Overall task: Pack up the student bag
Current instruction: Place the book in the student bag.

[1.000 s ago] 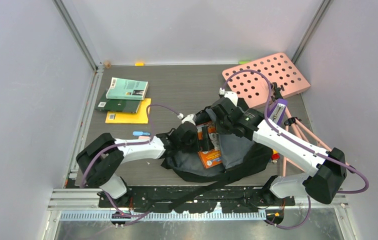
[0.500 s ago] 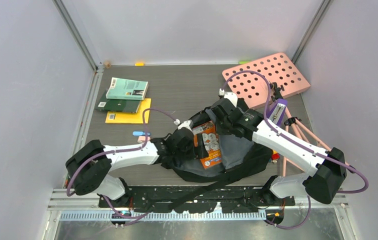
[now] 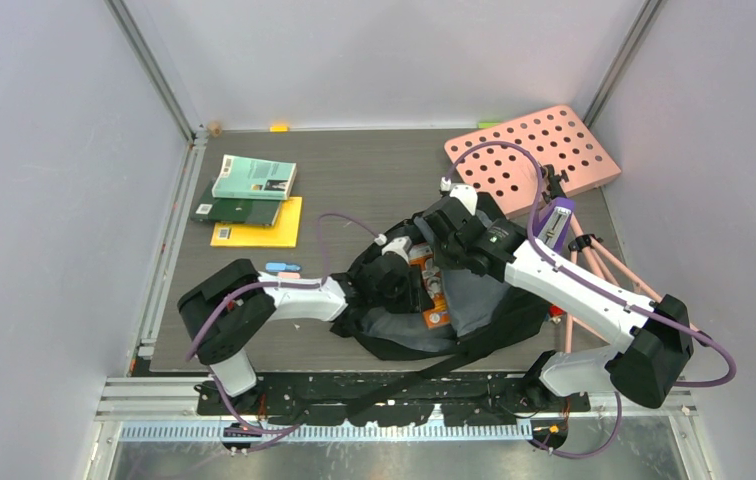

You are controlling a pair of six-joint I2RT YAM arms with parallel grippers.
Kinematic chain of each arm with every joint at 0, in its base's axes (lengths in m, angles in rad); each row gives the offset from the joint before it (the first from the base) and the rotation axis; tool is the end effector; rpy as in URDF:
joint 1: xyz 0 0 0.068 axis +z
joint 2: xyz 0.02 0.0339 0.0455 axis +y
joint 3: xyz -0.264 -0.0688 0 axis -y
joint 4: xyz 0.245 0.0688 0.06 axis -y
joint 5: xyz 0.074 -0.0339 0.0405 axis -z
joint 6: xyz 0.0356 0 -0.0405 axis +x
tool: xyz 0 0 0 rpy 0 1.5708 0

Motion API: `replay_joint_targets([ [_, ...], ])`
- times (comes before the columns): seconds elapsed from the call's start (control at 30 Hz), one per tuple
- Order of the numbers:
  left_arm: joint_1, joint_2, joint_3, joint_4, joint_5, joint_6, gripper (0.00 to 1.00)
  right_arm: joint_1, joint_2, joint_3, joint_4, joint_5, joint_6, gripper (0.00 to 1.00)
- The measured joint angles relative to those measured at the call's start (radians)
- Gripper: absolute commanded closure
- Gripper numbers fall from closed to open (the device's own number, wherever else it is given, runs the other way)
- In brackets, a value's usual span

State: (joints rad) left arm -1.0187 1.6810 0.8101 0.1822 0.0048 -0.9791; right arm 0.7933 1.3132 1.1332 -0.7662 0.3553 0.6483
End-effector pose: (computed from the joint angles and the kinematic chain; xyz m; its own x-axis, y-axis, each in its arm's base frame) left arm 0.1768 -0.2873 0.1575 -0.8942 -0.1309 -0.4281 0.1993 0.7399 -0.6425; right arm 0.1963 0.1818 0.2969 -0.7709 0.0238 -0.6365 -0.0752 0.9889 0.1282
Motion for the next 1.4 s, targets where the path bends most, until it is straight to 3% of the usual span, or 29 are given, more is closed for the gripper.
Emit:
replay_joint_targets([
  [0.33, -0.006, 0.054, 0.035, 0.066, -0.011, 0.018, 0.59, -0.001, 0.0, -0.013, 0.003, 0.021, -0.002, 1.0],
  [0.6, -0.011, 0.034, 0.035, 0.057, -0.049, 0.069, 0.35, 0.0, 0.0, -0.017, 0.014, 0.042, -0.003, 1.0],
  [0.8, -0.011, -0.127, 0.023, -0.002, -0.094, 0.154, 0.12, 0.002, -0.023, -0.017, 0.019, 0.075, -0.019, 1.0],
  [1.07, -0.013, -0.417, 0.034, -0.254, -0.146, 0.298, 0.01, 0.003, -0.045, -0.021, 0.021, 0.115, -0.033, 1.0],
  [1.2, 0.002, -0.556, 0.039, -0.412, -0.192, 0.366, 0.0, 0.003, -0.048, -0.023, 0.024, 0.119, -0.042, 1.0],
  [1.4, 0.139, -0.649, 0.145, -0.646, -0.185, 0.465, 0.0, 0.003, -0.071, -0.051, 0.04, 0.122, -0.045, 1.0],
])
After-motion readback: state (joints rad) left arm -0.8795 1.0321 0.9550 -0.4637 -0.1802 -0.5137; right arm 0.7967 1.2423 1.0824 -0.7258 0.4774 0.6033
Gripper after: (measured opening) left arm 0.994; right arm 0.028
